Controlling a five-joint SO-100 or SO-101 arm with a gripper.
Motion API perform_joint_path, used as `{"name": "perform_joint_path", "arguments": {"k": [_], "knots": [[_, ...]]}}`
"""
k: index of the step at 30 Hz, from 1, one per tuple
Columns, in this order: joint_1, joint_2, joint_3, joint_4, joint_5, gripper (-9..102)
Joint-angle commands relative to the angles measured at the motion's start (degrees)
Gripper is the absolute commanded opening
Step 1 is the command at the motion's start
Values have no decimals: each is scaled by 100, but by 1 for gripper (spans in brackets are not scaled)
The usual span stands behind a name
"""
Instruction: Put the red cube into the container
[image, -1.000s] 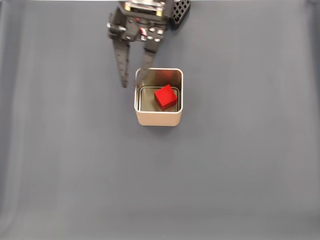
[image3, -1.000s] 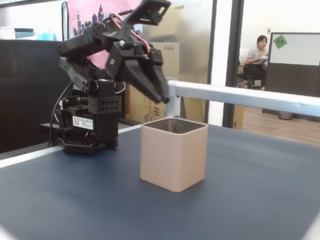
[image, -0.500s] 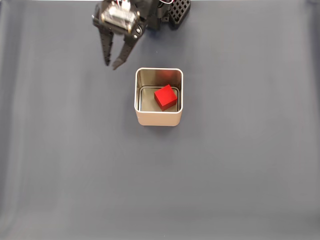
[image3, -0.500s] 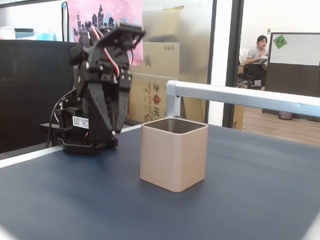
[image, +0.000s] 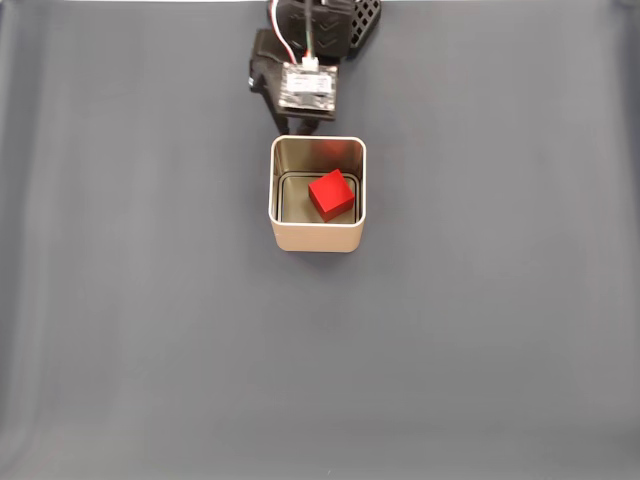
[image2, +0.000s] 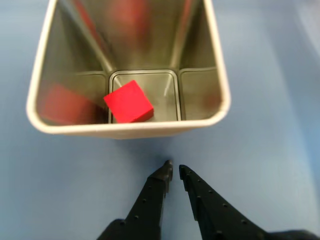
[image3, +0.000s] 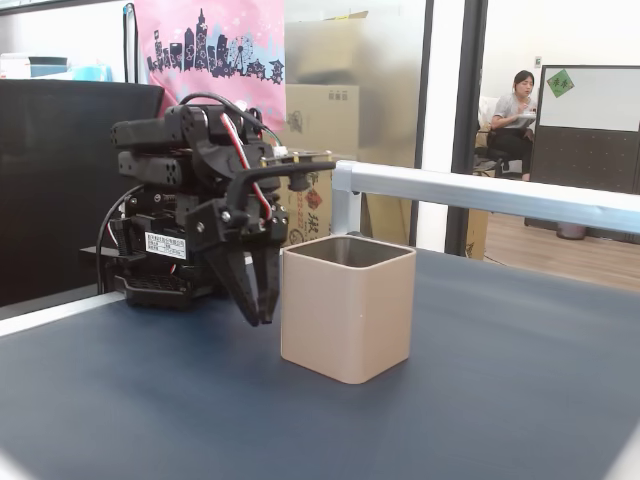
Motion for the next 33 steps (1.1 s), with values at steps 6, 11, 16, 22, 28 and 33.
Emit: {"name": "perform_joint_path", "arguments": {"k": [6,11,16,22,28,33], "knots": [[-598,633,431,132,466,0],[-949,923,536,378,747,0],[-1301,932,545,536,1011,0],[-1380,932,562,782,1107,0],[-1151,932,562,809,949,0],[-773,932,562,809,967,0]]}}
